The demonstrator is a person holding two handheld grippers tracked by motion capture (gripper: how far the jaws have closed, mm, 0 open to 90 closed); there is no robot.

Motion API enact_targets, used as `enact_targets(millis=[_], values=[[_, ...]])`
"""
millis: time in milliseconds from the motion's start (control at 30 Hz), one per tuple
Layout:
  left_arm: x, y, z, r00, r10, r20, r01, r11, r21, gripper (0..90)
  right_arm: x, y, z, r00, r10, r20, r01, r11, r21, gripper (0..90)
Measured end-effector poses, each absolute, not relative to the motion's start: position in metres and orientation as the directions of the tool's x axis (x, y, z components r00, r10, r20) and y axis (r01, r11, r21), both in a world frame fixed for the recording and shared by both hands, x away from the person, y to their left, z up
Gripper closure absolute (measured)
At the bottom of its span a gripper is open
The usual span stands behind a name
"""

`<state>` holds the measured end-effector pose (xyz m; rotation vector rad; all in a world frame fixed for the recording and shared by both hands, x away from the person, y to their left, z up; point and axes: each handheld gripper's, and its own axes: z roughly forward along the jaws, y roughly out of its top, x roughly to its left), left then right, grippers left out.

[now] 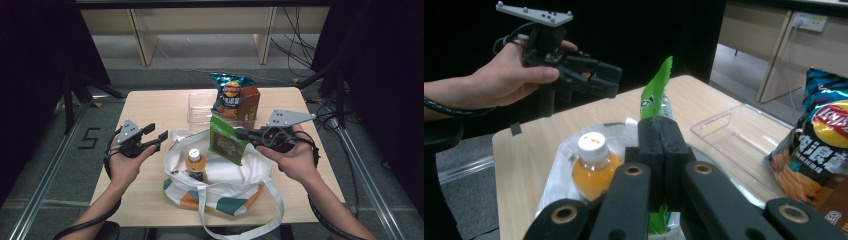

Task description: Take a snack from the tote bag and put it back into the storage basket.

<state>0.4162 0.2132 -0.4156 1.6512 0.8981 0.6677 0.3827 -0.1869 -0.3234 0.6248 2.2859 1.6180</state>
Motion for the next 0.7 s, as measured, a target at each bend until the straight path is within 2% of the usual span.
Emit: enact_targets(millis=[133,200,233,333,467,500,700], values=[[0.417,0.214,-0.416,0.556,0.831,-0.014,0.22,-0.131,0.967,40.4,0.382,-0.188,-0.319,-0.866,0.497,0.053,0.212,0.27,0.939,90.0],[0.417,0.213,-0.416,0.554,0.832,-0.02,0.223,-0.126,0.967,40.5,0.385,-0.188,-0.318,-0.863,0.506,0.007,0.168,0.273,0.947,90.0],[0.417,0.213,-0.416,0.554,0.832,-0.019,0.223,-0.126,0.967,40.5,0.384,-0.188,-0.317,-0.864,0.503,0.028,0.189,0.273,0.943,90.0],[0.416,0.214,-0.416,0.554,0.832,-0.019,0.223,-0.127,0.966,40.5,0.386,-0.189,-0.314,-0.865,0.502,0.001,0.157,0.27,0.95,90.0],[0.417,0.213,-0.416,0.555,0.832,-0.021,0.223,-0.124,0.967,40.5,0.385,-0.189,-0.31,-0.86,0.511,0.021,0.178,0.26,0.949,90.0],[0.417,0.213,-0.416,0.555,0.832,-0.021,0.223,-0.124,0.967,40.5,0.388,-0.19,-0.309,-0.86,0.51,-0.018,0.138,0.265,0.954,90.0],[0.417,0.213,-0.416,0.555,0.832,-0.022,0.223,-0.123,0.967,40.5,0.39,-0.19,-0.306,-0.86,0.511,-0.002,0.148,0.253,0.956,90.0]])
